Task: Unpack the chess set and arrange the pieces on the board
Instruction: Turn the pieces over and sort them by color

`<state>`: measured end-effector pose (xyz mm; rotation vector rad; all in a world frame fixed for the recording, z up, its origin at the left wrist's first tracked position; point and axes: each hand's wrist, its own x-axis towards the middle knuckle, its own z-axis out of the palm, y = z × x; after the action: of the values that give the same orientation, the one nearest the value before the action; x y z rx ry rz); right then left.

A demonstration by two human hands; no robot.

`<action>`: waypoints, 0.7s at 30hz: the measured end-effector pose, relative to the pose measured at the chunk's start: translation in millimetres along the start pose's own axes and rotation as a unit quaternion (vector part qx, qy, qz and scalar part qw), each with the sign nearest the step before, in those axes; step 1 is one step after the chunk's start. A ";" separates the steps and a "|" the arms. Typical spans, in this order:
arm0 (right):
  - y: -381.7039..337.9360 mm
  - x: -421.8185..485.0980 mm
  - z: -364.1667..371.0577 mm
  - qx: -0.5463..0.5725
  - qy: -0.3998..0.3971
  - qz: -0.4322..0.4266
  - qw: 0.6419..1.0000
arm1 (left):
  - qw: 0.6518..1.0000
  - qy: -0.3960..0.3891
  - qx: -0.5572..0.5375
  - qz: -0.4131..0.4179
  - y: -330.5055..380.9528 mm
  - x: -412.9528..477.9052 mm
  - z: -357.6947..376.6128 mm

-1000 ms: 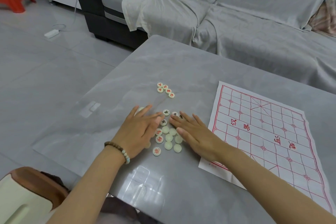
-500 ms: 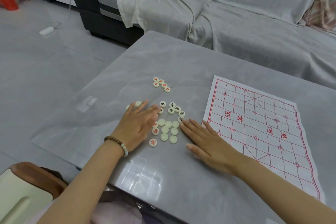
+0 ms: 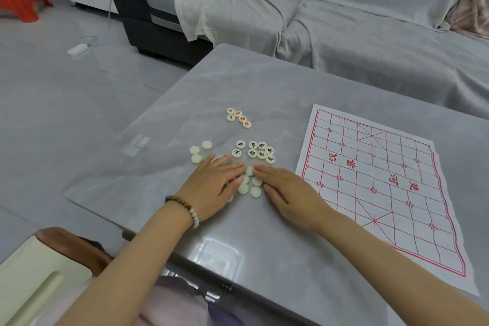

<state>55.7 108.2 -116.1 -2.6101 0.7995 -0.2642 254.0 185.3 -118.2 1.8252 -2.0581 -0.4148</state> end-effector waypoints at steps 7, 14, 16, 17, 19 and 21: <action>8.0 5.4 -6.9 0.072 0.077 0.083 0.991 | 0.996 0.022 -0.085 -0.014 1.5 1.5 -2.7; 9.4 14.2 -9.5 0.180 0.135 0.163 0.961 | 0.991 0.046 -0.081 -0.093 -5.0 7.9 -3.1; 9.8 16.7 -7.7 0.181 0.151 0.166 0.957 | 0.993 0.051 -0.075 -0.078 -2.3 9.1 -3.7; 10.2 17.9 -7.1 0.187 0.158 0.168 0.955 | 0.994 0.057 -0.072 -0.064 -0.3 9.6 -4.1; 11.3 19.8 -5.6 0.193 0.162 0.174 0.952 | 0.993 0.079 -0.078 -0.048 3.3 10.2 -5.1; 11.6 20.8 -4.3 0.184 0.157 0.175 0.954 | 0.989 0.101 -0.091 -0.061 5.0 11.9 -6.7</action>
<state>65.8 86.2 -115.8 -2.0606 1.1755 -0.6640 251.3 174.2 -109.1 1.8089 -1.7216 -0.4173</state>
